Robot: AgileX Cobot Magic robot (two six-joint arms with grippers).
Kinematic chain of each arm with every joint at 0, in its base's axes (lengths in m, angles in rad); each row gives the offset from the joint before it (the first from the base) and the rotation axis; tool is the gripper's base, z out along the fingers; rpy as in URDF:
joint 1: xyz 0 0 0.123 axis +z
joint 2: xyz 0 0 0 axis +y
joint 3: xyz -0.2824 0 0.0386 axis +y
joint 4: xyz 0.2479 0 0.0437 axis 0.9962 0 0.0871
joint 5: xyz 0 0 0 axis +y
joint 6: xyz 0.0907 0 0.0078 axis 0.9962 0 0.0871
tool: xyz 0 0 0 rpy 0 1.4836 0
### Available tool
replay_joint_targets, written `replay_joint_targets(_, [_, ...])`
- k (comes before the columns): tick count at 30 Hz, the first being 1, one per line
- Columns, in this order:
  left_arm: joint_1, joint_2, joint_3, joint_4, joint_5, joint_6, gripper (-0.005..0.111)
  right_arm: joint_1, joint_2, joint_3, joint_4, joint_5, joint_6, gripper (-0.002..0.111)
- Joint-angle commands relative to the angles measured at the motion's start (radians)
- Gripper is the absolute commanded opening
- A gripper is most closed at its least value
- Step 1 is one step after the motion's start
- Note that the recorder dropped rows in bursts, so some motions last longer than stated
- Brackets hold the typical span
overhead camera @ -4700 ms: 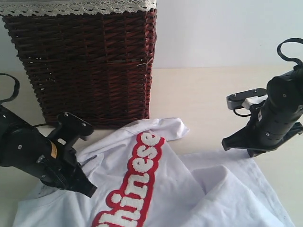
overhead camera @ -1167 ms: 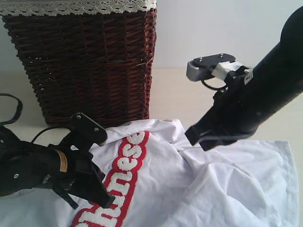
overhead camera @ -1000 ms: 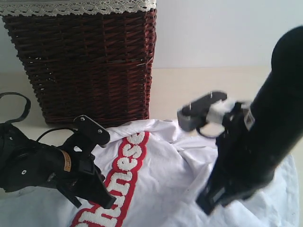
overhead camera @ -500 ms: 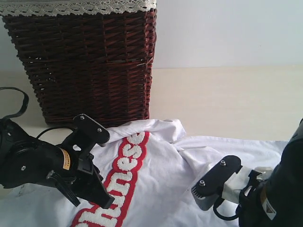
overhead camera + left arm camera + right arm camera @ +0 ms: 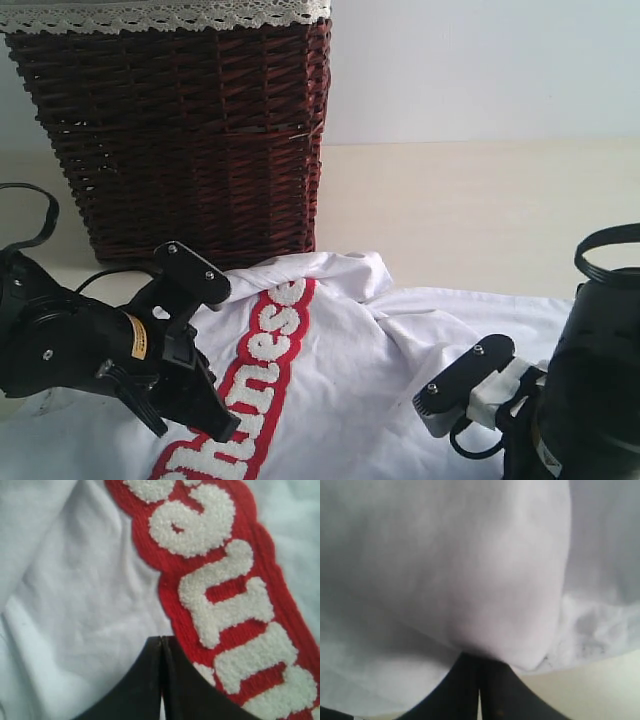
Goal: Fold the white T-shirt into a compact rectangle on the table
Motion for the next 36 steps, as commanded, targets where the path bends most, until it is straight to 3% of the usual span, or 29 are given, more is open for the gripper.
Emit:
replay_joint_targets(1, [-0.006, -0.029, -0.005, 0.002, 0.015, -0.004, 0.0, 0.001, 0.029, 0.004, -0.005, -0.118, 0.007, 0.0])
replay_joint_targets(6, [-0.006, -0.042, -0.005, 0.002, 0.028, -0.004, 0.0, 0.001, 0.055, 0.004, -0.056, -0.245, 0.058, 0.0])
replay_joint_targets(12, [-0.006, -0.042, -0.005, 0.002, 0.043, -0.004, 0.0, -0.067, 0.059, -0.017, -0.375, -0.117, 0.389, 0.0])
replay_joint_targets(23, [-0.006, -0.064, -0.003, 0.0, 0.095, -0.005, 0.0, -0.359, 0.066, -0.018, -0.376, -0.04, 0.366, 0.0])
replay_joint_targets(33, [-0.006, -0.087, -0.003, -0.004, 0.102, -0.006, 0.0, -0.571, 0.163, -0.066, -0.321, -0.148, 0.285, 0.0])
replay_joint_targets(36, [-0.006, -0.087, -0.003, -0.004, 0.102, -0.006, 0.0, -0.649, 0.271, -0.126, -0.209, -0.225, 0.148, 0.0])
